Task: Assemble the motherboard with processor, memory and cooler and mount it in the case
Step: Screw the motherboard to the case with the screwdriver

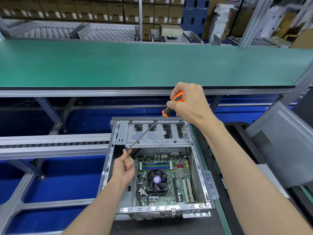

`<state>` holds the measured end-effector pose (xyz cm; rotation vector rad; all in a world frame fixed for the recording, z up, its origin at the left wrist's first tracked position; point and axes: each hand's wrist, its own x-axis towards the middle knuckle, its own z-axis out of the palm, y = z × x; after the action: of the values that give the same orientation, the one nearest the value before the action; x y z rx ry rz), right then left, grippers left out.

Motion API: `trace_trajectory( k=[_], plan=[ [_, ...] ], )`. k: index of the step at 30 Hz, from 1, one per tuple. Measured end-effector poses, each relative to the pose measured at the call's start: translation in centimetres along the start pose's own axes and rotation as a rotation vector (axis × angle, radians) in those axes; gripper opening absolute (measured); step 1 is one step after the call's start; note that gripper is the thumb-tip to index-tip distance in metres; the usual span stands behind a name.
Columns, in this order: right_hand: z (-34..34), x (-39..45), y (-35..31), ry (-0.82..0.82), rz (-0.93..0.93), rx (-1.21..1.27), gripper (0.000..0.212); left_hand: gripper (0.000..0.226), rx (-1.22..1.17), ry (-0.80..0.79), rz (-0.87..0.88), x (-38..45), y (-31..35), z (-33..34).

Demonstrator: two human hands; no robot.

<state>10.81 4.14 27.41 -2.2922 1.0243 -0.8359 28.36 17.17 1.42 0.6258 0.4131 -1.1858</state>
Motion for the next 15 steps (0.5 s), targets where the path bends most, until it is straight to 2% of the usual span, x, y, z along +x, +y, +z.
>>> trace_trajectory(
  k=[15],
  plan=[
    [-0.4,-0.26,0.06,-0.098,-0.022,-0.014,0.013,0.022,0.059,0.007,0.011,-0.06,0.15,0.21]
  ],
)
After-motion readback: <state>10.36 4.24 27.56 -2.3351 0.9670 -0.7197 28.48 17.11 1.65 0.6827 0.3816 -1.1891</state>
